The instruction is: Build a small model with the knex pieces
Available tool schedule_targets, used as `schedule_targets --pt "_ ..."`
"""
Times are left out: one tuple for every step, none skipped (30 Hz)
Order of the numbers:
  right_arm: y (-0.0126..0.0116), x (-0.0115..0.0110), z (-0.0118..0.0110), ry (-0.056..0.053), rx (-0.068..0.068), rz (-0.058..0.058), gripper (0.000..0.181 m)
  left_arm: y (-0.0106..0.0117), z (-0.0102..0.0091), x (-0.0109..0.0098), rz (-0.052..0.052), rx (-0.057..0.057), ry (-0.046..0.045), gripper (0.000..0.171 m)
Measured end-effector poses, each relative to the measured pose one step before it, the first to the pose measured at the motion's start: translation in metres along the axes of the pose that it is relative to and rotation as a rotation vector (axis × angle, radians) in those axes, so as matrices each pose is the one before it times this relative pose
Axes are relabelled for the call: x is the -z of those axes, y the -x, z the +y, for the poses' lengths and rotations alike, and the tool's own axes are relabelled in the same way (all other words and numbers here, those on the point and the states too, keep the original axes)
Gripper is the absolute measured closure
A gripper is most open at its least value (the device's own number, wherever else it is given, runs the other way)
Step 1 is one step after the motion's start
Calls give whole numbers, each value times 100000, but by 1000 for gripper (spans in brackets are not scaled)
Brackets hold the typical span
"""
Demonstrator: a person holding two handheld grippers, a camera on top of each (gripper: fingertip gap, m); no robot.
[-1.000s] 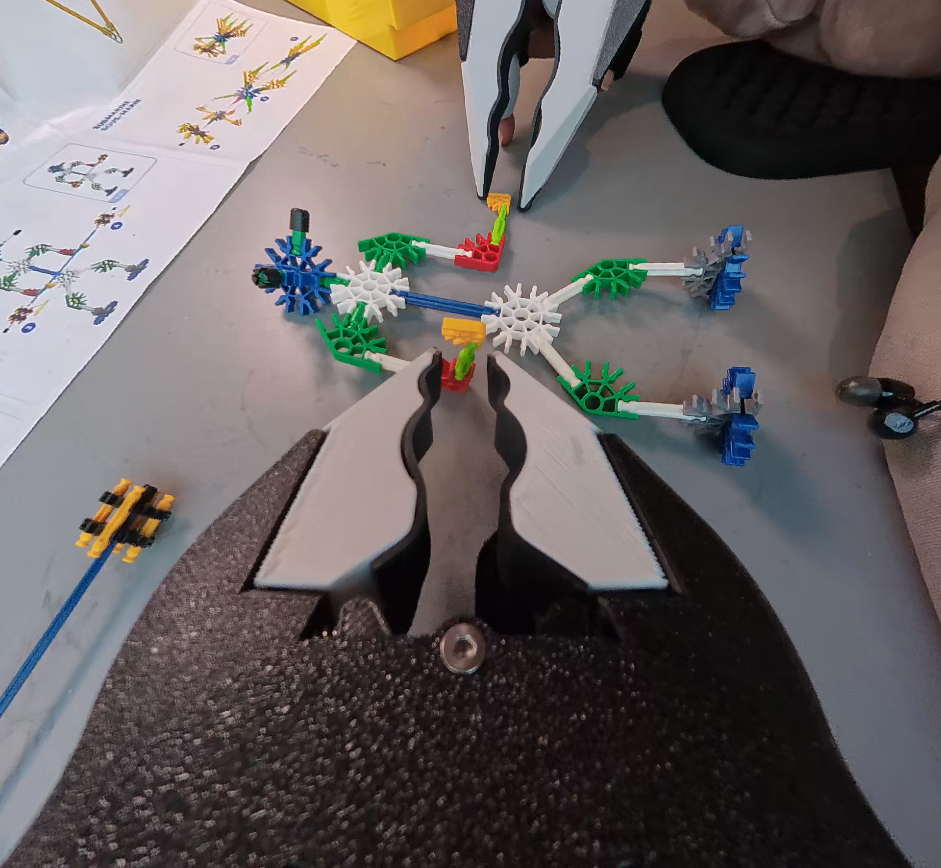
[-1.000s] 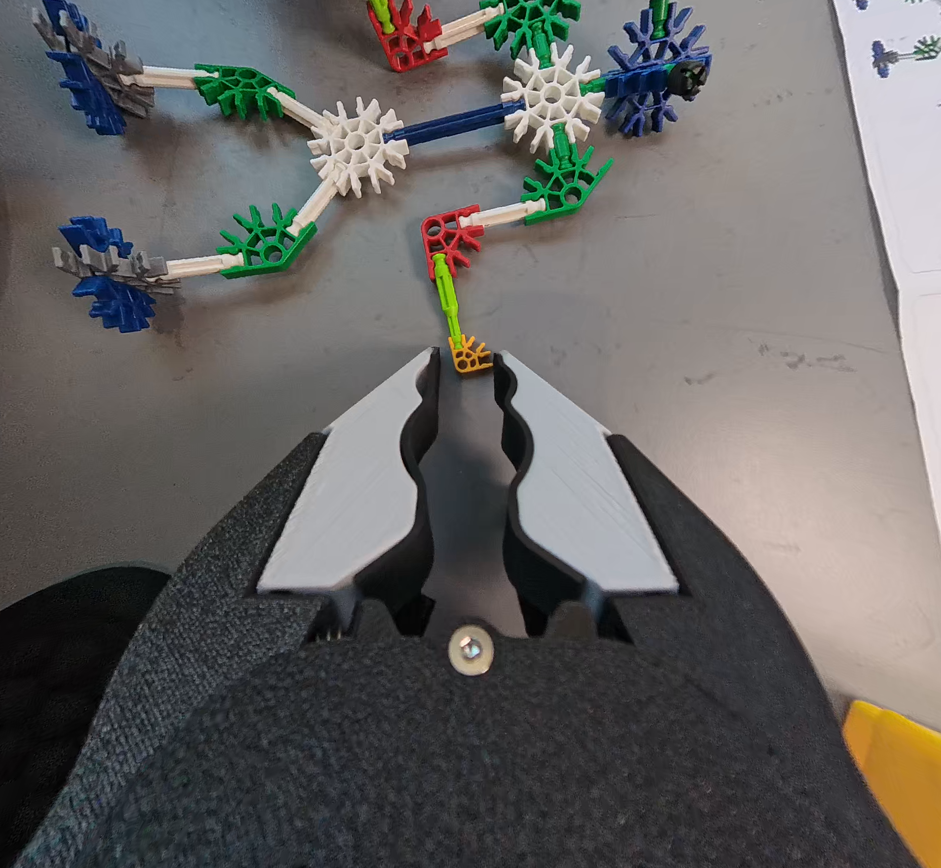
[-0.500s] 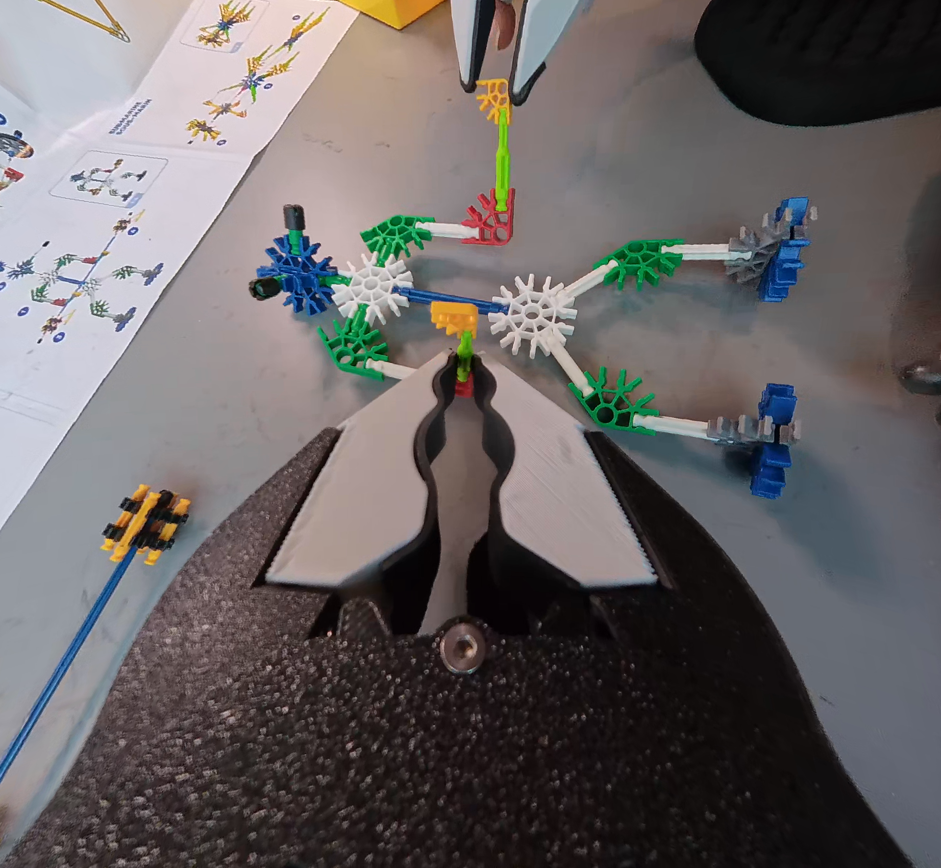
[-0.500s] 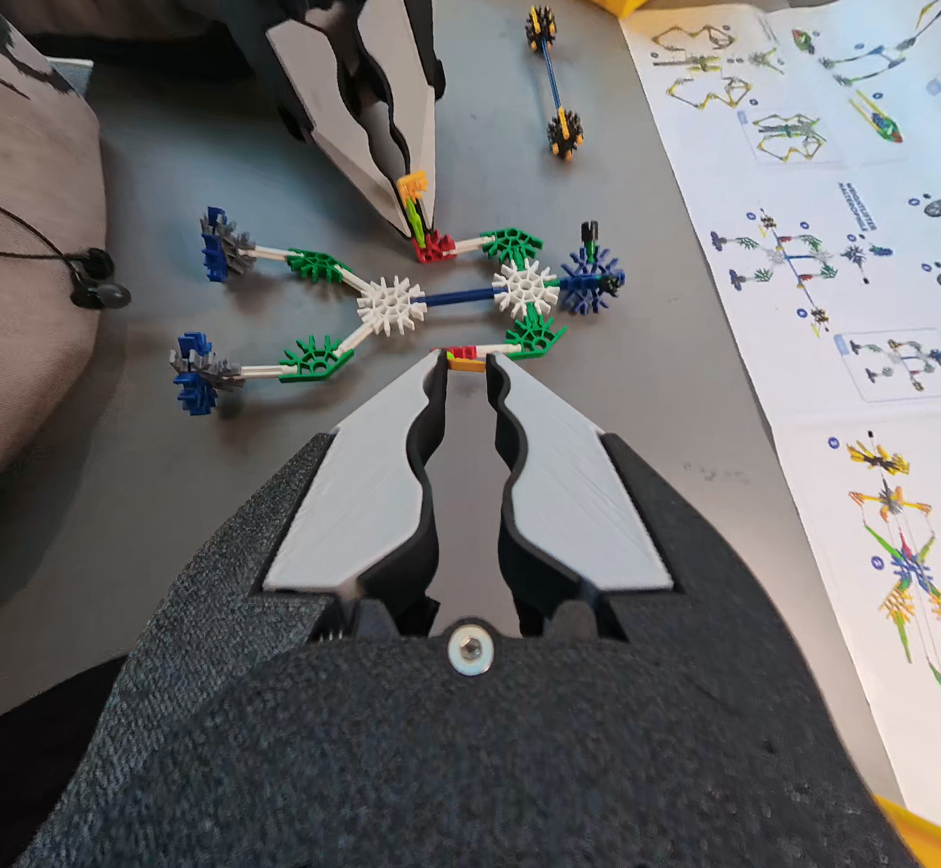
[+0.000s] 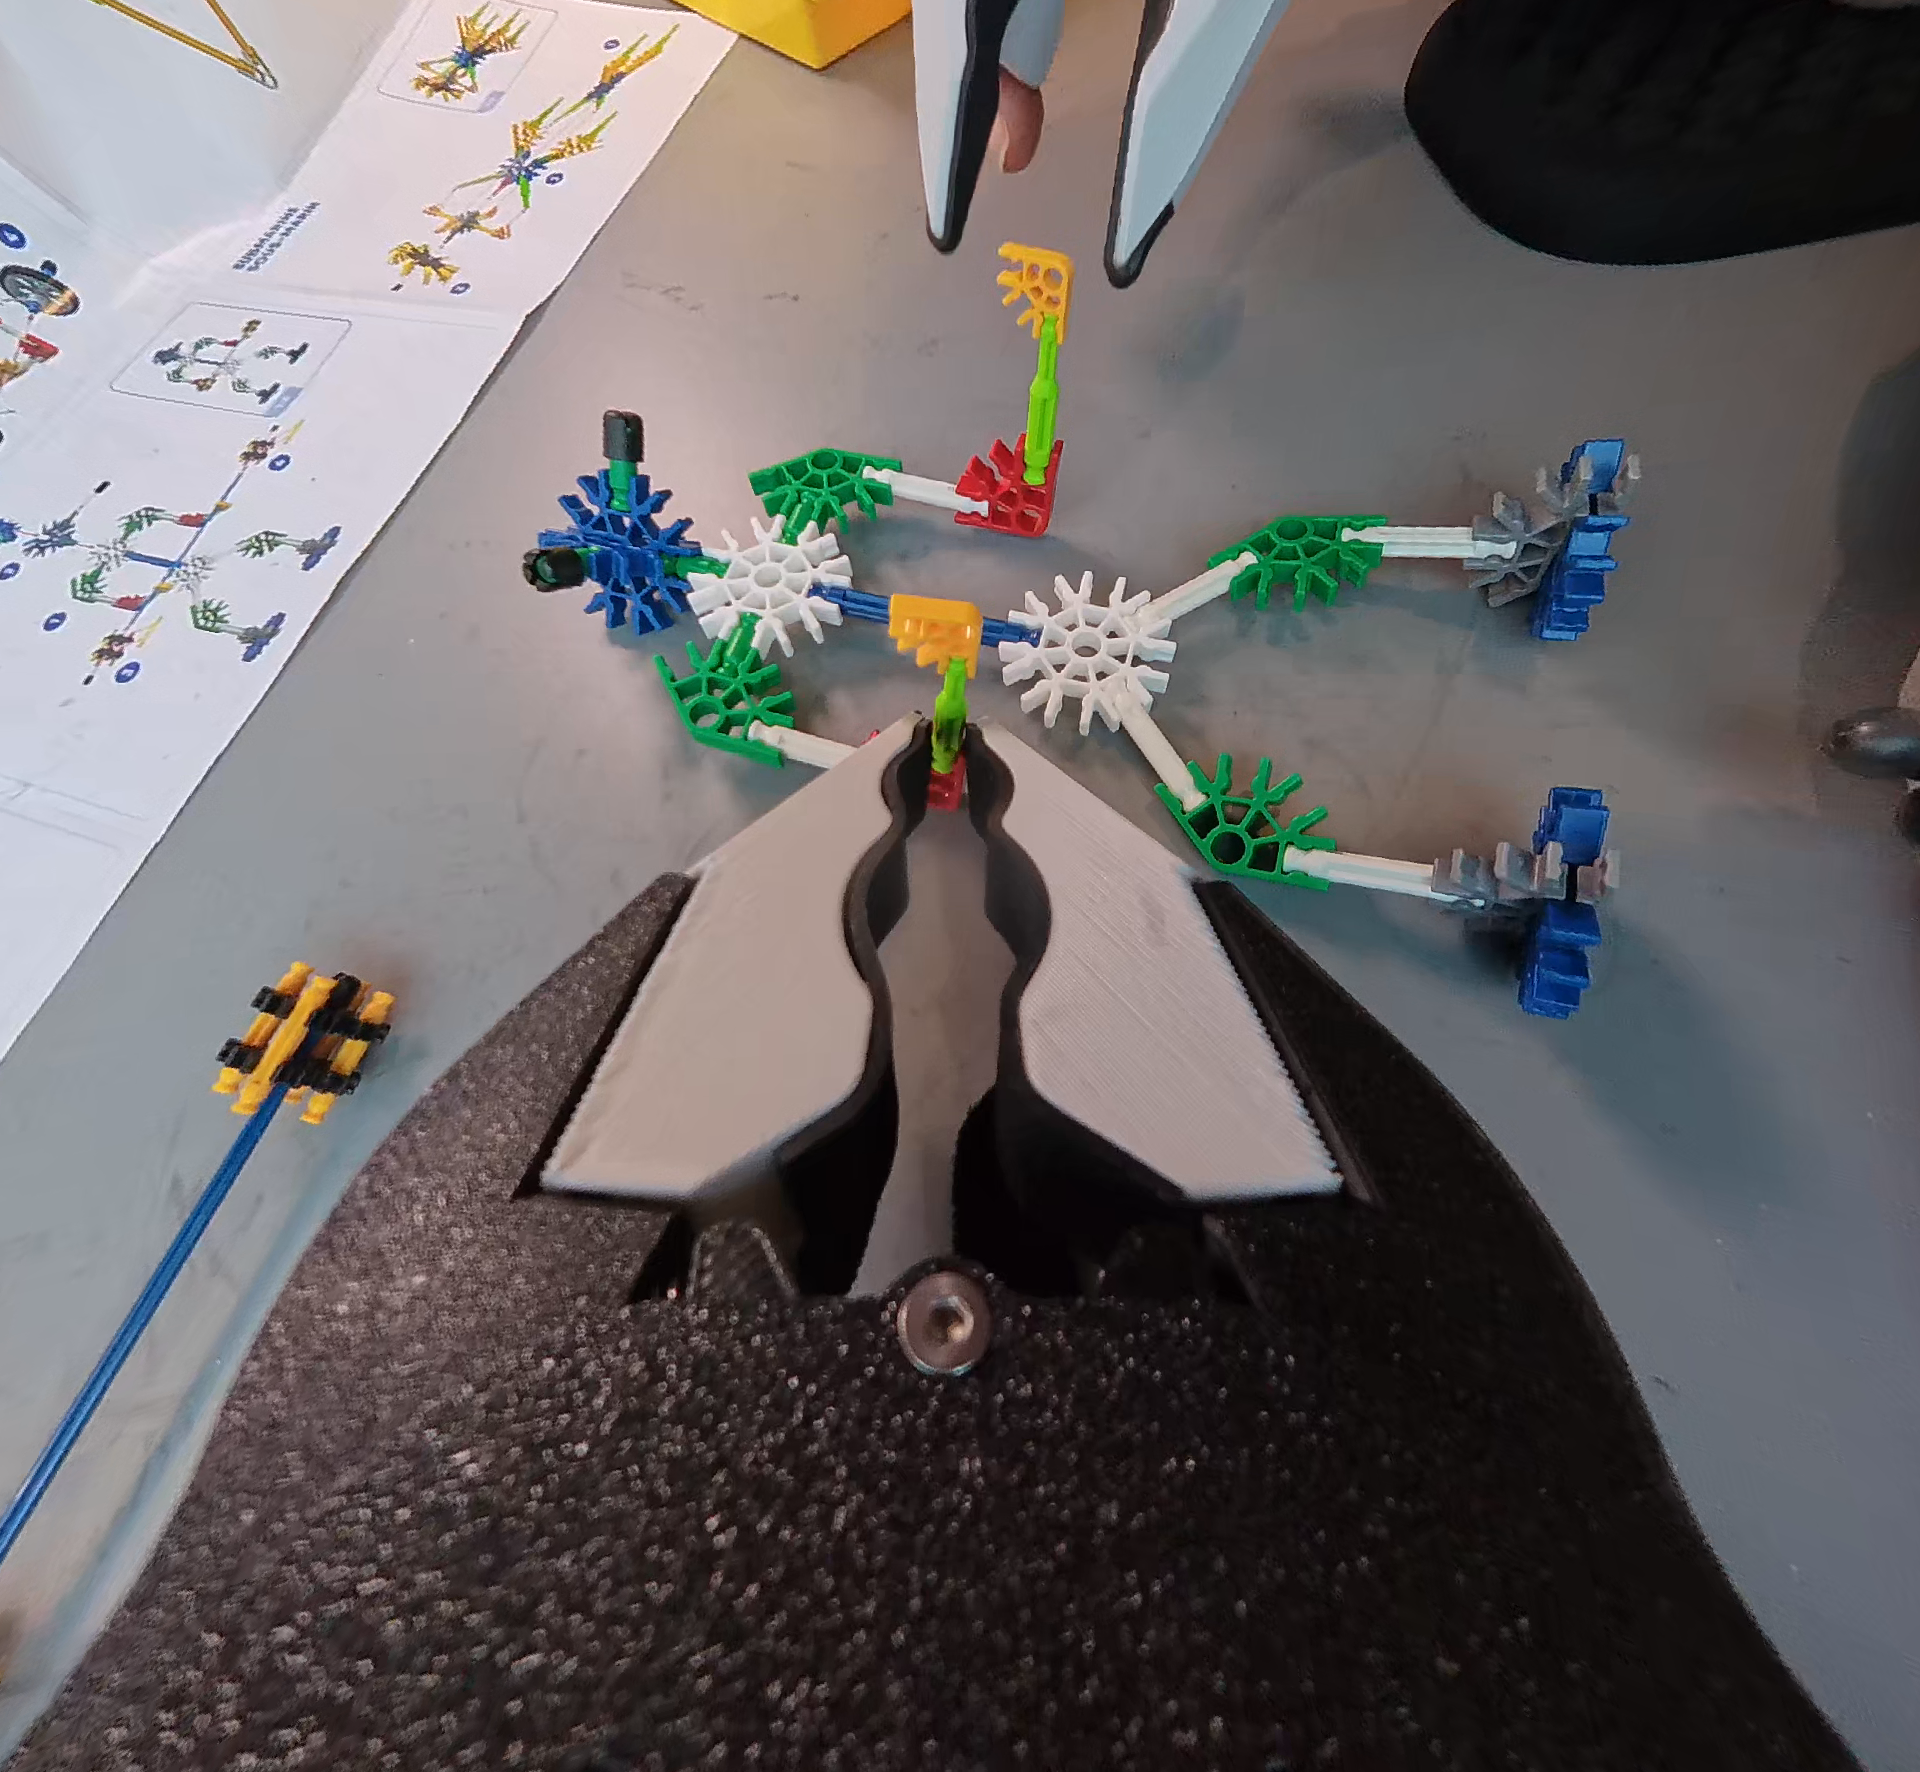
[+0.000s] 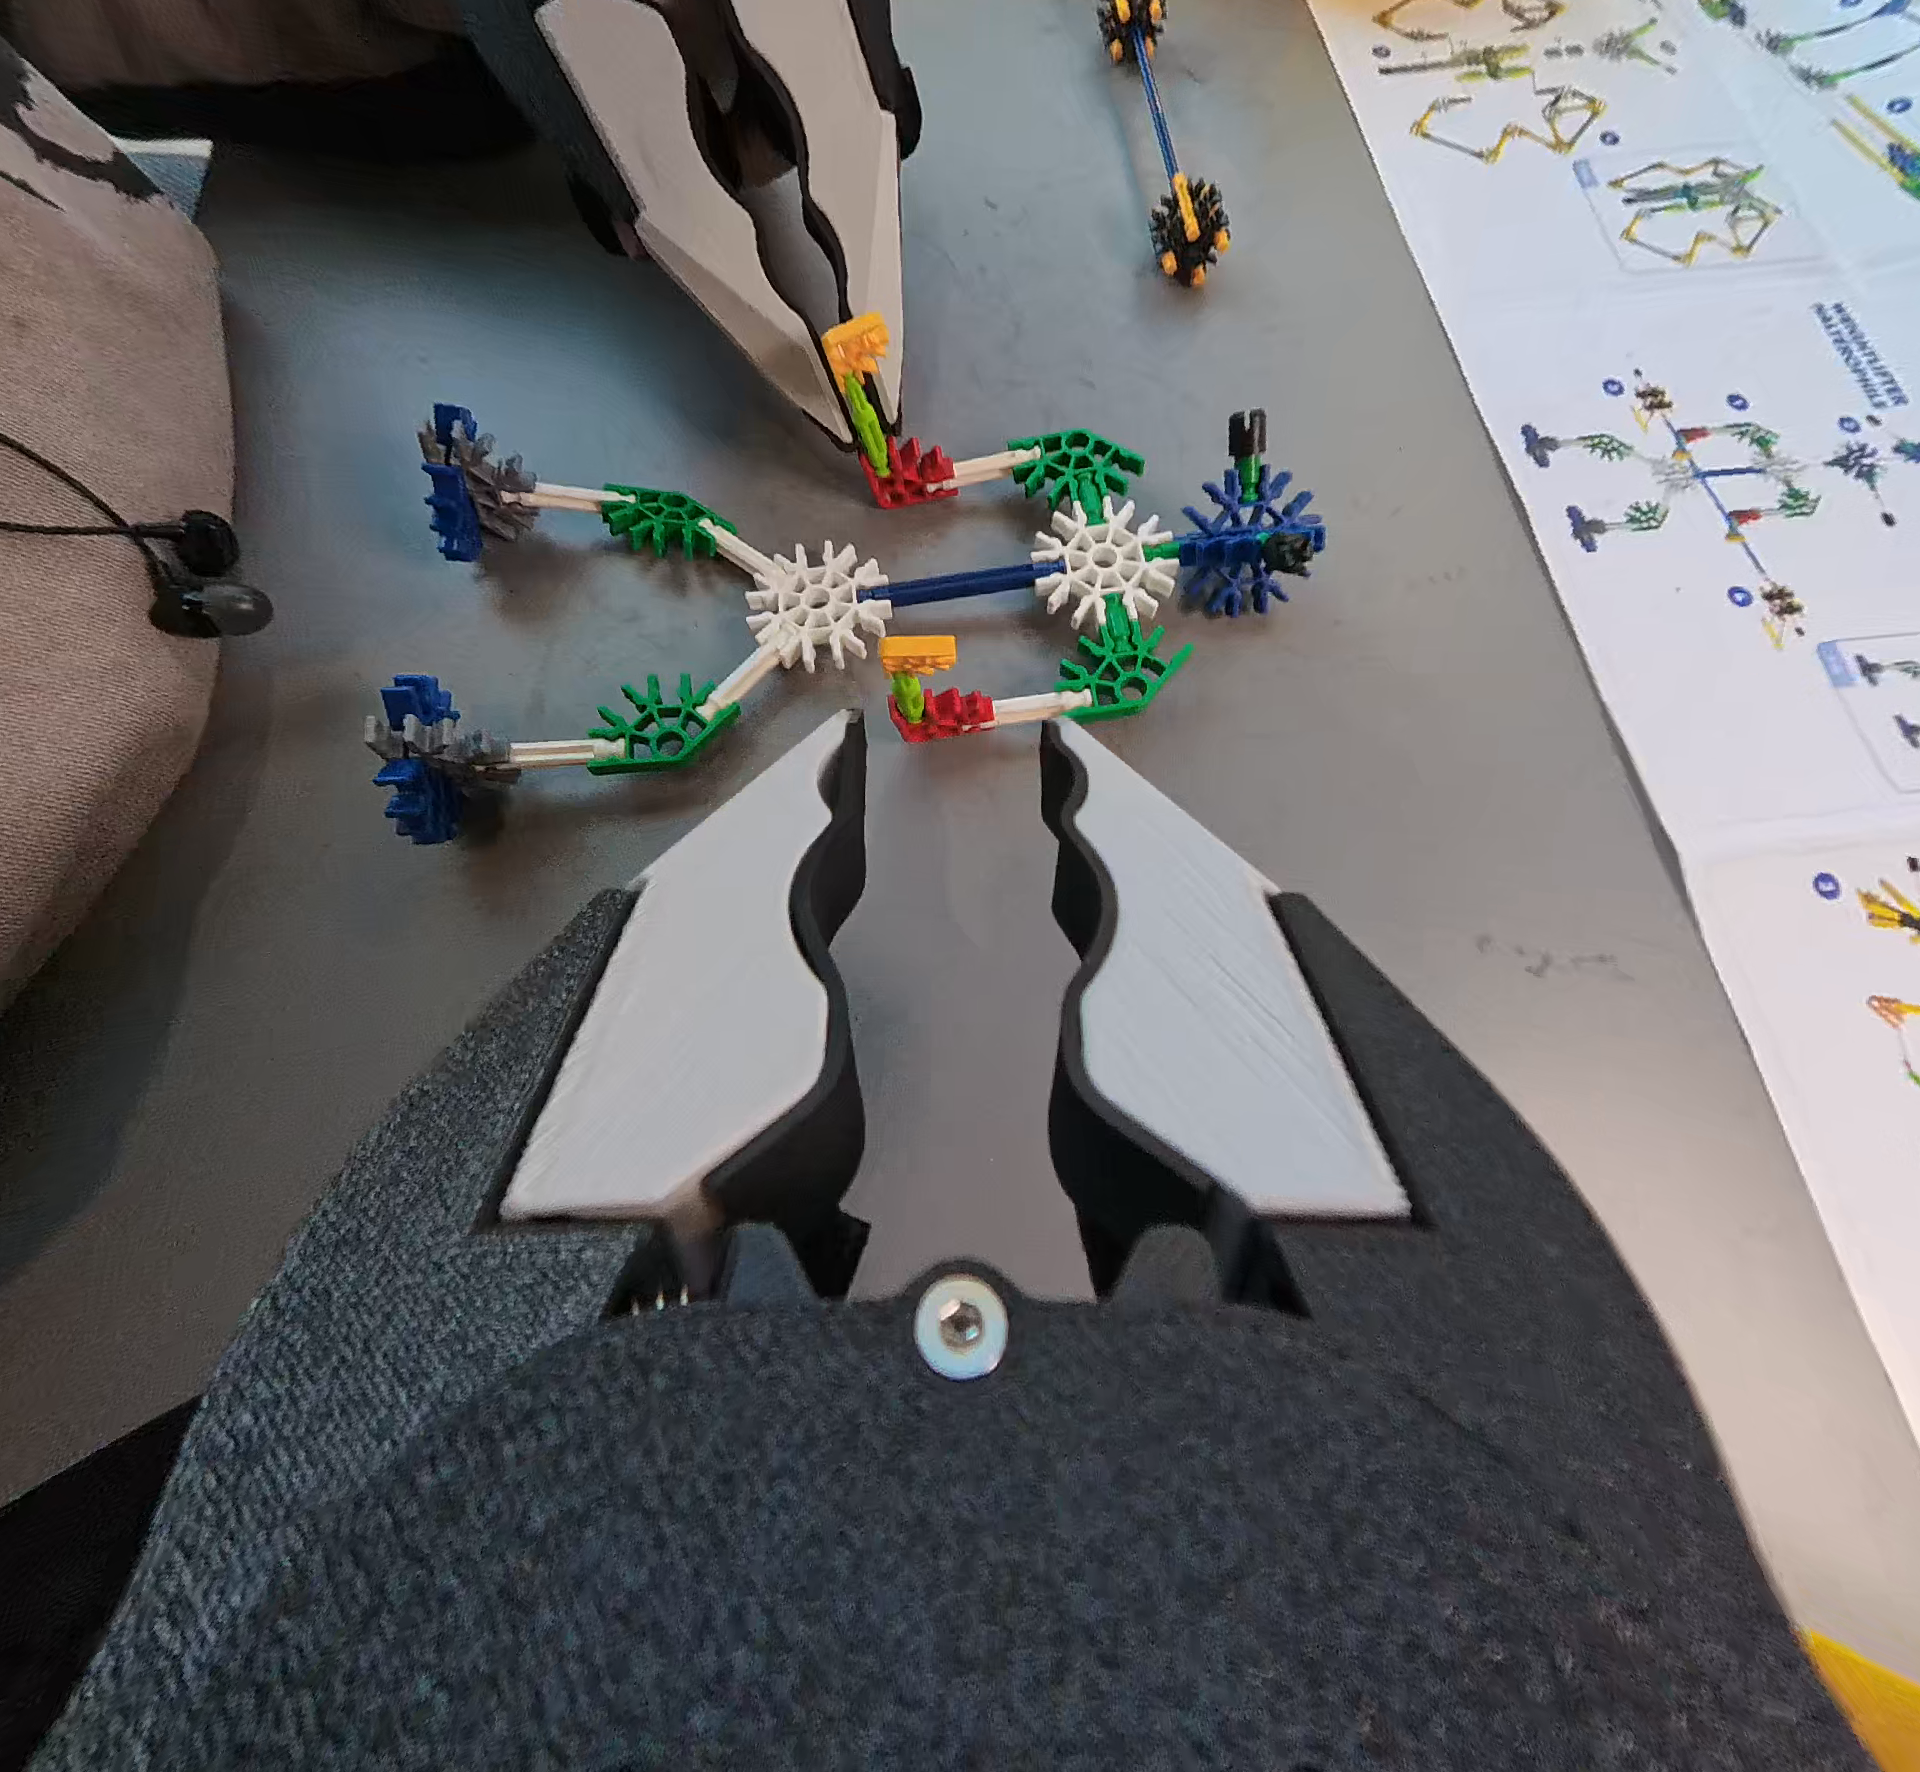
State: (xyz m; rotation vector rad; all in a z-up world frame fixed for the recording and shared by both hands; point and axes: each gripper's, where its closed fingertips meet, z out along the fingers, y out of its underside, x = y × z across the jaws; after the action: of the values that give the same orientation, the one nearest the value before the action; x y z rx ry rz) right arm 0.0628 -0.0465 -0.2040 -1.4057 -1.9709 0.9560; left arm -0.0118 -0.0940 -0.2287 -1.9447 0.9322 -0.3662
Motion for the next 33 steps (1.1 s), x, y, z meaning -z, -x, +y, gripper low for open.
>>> schedule_targets --pt "160 -478 289 907 -545 -694 151 -17 -4 -49 379 302 80 165" --pt "277 -610 105 452 265 -825 154 -21 26 -74 250 20 369 165" --pt "233 -625 -96 -244 1208 -117 160 -4 32 -79 -121 -386 440 166" --pt "239 -563 -234 -748 1585 -49 168 -14 -29 -37 -166 -530 52 166" --pt "208 -423 -183 -258 1581 -274 170 26 -2 1 -373 -299 169 166" --pt "13 -201 -233 -519 1167 386 170 61 29 41 -460 -159 168 166" --pt "-203 -66 -55 304 1128 1290 170 137 50 53 -911 -77 158 166" --pt "-344 5 30 429 1296 2158 170 228 12 67 -1534 -194 -67 166" --pt "-211 27 -3 -146 971 1502 170 204 -50 62 -1208 -227 -349 166" --pt "-95 26 -122 -905 719 932 171 104 -163 44 -552 -9 -913 166" --pt "-123 50 -113 -673 1279 1420 173 131 -209 44 -646 -32 -1041 166" --pt "-319 92 -154 -517 2197 2795 173 215 -141 26 -1157 -480 -659 166" --pt "-288 99 -118 -15 2042 2412 173 247 -168 33 -1375 -666 -830 166" --pt "-172 82 -124 -69 1148 1301 173 132 -189 33 -632 -369 -947 166" --pt "-11 57 -123 -302 31 2 173 67 -101 -9 -160 -112 -448 166" --pt "-94 37 -116 -685 -123 537 173 29 16 -33 -137 -100 112 166" --pt "-128 33 -104 -819 154 880 173 104 36 -37 -865 -493 104 166" --pt "-93 34 -54 -464 299 760 173 104 -55 19 -988 -857 -314 166" --pt "-94 27 -69 -367 574 770 173 83 -138 45 -900 -772 -682 166" --pt "-125 57 -116 -432 946 1036 173 143 -196 57 -1058 -753 -813 166" --pt "-213 91 -157 -493 1446 1508 173 240 -227 58 -1466 -1027 -922 166" --pt "-320 129 -231 -658 1966 2046 173 370 -304 70 -2014 -1748 -1009 166" --pt "-431 162 -325 -894 2600 2649 173 476 -416 80 -2491 -2674 -1194 166" --pt "-617 199 -481 -1331 3477 3612 173 602 -515 76 -3080 -3796 -1191 166" --pt "-760 226 -608 -1565 4347 4427 173 807 -619 80 -4074 -5148 -1276 166" --pt "-917 235 -673 -1418 5150 5072 173 950 -701 72 -4760 -5948 -1349 166" --pt "-1054 254 -714 -1376 6050 5802 173 1064 -765 27 -5483 -6505 -1368 166" --pt "-1182 239 -681 -1122 7326 6897 173 1106 -798 -23 -5912 -7163 -1464 166" --pt "-1112 183 -482 -327 8848 6913 173 1089 -763 -86 -6237 -7994 -1561 166" --pt "-853 63 -99 1173 10126 6029 173 899 -540 -160 -5947 -8799 -910 166" --pt "-383 -26 227 2007 9482 4104 173 551 -289 -208 -5189 -9541 -341 166" --pt "93 5 294 1313 6613 2204 173 136 -109 -176 -4115 -9011 -136 166" --pt "441 146 201 177 3317 977 173 -252 -71 -55 -2899 -6653 -257 166"
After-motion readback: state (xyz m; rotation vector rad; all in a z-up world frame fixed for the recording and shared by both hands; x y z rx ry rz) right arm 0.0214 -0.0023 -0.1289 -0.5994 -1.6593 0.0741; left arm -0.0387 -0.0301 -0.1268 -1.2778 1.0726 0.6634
